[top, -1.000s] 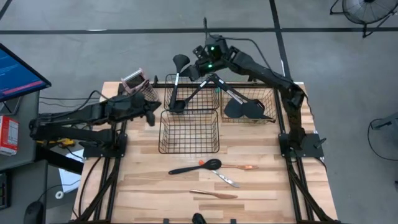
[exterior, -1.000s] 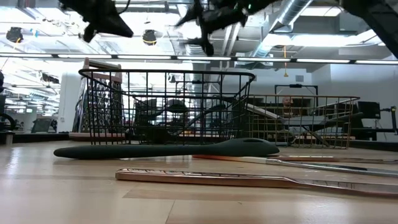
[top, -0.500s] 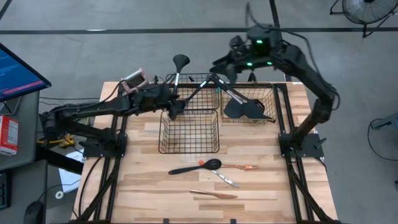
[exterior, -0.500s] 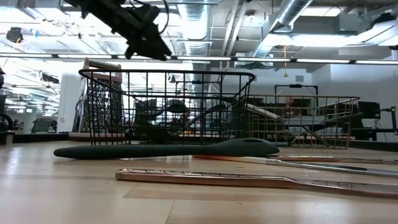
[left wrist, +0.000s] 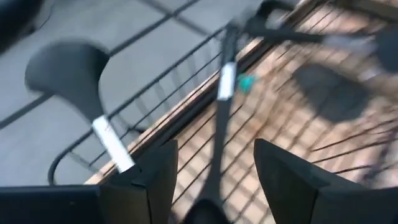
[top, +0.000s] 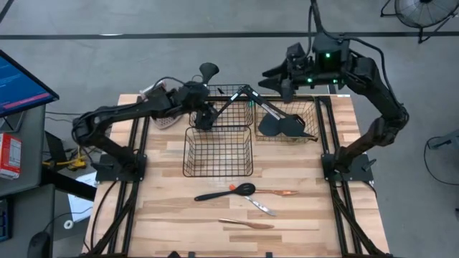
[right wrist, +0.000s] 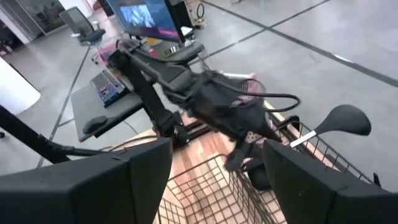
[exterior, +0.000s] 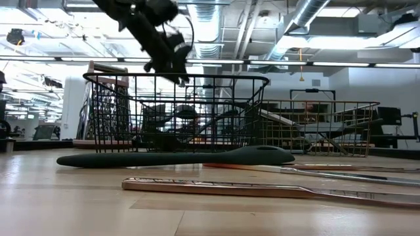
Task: Pick & Place Kitchen Items
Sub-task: Put the serving spoon into the top left wire basket
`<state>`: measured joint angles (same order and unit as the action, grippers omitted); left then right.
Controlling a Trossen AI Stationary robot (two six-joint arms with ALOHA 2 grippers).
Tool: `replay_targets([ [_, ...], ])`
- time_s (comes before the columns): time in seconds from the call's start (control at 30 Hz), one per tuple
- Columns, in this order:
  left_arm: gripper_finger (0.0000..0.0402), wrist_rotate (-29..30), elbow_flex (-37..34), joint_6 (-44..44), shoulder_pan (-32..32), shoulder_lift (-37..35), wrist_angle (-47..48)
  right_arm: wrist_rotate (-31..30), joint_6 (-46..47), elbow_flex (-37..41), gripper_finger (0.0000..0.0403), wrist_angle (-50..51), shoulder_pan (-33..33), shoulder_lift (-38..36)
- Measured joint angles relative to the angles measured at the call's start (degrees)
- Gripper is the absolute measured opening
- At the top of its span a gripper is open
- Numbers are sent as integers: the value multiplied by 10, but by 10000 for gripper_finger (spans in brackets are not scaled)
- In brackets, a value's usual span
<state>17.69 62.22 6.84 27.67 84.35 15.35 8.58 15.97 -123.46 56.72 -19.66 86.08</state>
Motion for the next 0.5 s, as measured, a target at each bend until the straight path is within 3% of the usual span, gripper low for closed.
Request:
replay_targets([
  [0.27, 196, 59, 0, -4, 22, 44, -1, -1, 1, 0, 249, 25, 15, 11],
  [0.5, 224, 49, 0, 30, 30, 71, -10, -1, 6, 0, 249, 27, 26, 20],
])
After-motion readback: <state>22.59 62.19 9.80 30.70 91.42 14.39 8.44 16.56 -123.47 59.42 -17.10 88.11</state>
